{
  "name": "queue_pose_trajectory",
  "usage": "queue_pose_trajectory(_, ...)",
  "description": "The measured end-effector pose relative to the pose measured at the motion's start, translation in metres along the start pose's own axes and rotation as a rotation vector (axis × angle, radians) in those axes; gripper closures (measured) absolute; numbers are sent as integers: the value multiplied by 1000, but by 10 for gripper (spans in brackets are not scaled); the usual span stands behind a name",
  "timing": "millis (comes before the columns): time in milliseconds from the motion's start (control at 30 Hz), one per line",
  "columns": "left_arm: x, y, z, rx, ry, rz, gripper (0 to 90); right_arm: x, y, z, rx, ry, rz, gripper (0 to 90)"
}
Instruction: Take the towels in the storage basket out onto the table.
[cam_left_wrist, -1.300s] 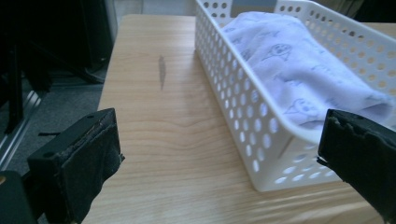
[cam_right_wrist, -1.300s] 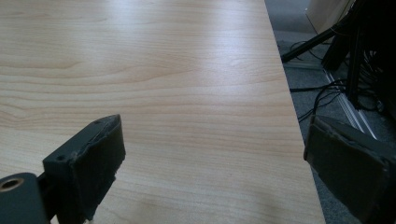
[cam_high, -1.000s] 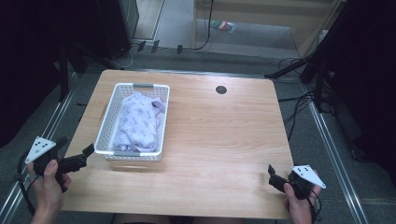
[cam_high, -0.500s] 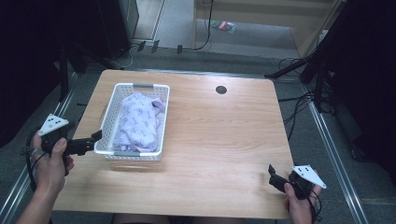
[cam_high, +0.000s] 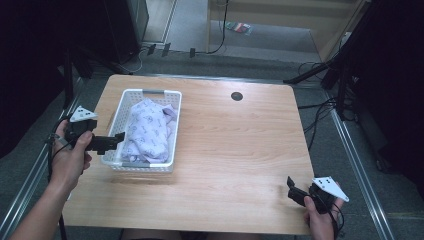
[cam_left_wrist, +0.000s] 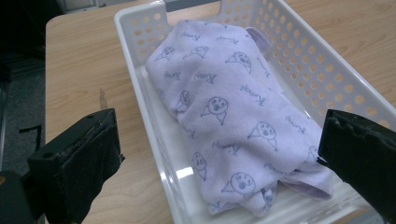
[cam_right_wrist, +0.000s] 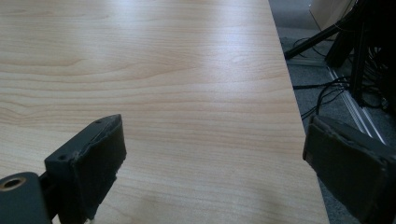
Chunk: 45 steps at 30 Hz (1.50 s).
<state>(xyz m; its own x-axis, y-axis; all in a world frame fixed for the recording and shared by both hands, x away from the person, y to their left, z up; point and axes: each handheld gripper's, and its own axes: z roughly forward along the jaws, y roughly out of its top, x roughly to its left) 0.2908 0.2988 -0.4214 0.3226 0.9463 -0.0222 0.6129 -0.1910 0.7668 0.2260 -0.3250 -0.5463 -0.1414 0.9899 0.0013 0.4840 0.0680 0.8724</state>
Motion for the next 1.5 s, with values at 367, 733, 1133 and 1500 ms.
queue_pose_trajectory(367, -12, 30, 30, 111, -26, 20, 0, 0, 0, 0, 1, -2, 2, 61)
queue_pose_trajectory(733, -20, 46, 52, 197, -23, 30, 0, 0, 0, 0, 5, 9, 3, 61)
queue_pose_trajectory(1133, -30, 47, 88, 329, -21, 38, 0, -1, 0, 0, 5, 14, -1, 61)
queue_pose_trajectory(1500, -34, 42, 119, 410, 21, 38, 0, -1, 0, 0, 5, 16, 0, 61)
